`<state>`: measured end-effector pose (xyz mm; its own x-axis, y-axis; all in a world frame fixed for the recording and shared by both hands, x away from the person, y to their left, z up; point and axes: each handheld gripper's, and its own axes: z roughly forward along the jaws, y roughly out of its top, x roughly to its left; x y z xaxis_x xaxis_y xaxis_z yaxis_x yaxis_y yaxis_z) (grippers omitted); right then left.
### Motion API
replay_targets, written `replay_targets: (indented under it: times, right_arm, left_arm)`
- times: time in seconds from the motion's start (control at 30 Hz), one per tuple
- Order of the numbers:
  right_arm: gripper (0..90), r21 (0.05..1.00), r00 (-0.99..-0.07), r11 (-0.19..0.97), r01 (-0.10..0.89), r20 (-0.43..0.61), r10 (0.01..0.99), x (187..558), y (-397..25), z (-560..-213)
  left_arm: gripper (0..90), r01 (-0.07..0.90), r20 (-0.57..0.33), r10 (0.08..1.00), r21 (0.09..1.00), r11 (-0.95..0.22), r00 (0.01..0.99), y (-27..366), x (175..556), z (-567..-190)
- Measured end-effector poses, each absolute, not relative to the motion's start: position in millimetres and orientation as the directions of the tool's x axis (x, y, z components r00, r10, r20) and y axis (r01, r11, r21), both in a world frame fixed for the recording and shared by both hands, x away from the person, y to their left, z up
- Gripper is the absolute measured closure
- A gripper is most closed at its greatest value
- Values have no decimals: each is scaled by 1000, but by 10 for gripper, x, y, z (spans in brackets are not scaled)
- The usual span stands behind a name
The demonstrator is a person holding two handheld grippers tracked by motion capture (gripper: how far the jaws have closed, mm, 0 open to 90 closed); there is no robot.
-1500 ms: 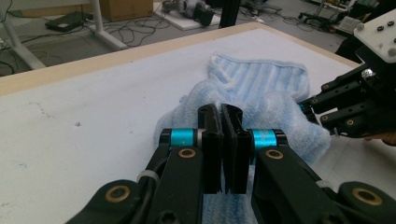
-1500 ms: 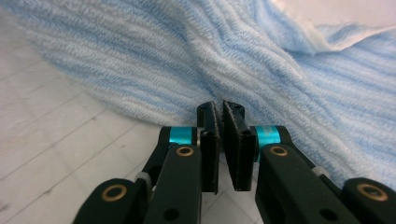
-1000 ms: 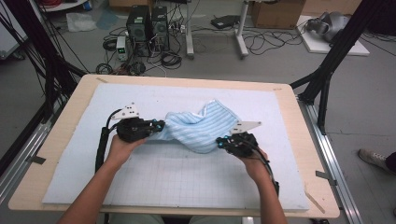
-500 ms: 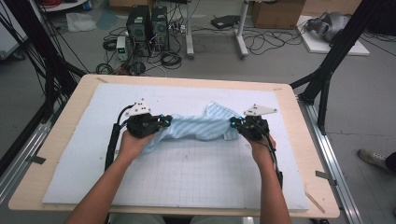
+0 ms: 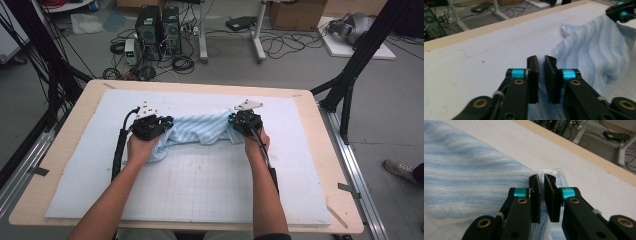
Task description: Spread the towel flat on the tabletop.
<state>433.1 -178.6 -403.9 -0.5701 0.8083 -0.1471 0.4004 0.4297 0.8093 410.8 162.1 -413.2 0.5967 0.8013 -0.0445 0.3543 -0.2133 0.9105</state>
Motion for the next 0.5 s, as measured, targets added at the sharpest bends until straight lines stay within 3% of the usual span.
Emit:
replay_targets:
  times: [0.1, 0.5]
  right_arm:
    - [699, 814, -594, 418, 404, -114, 797, 4276, -1783, -4049]
    - [487, 862, -635, 356, 361, -53, 771, 3774, -2023, -3963]
  left_arm:
    - [572, 374, -100, 811, 915, -153, 577, 1713, 4098, -4092]
    - [383, 328, -99, 700, 923, -201, 708, 1892, 3692, -4005]
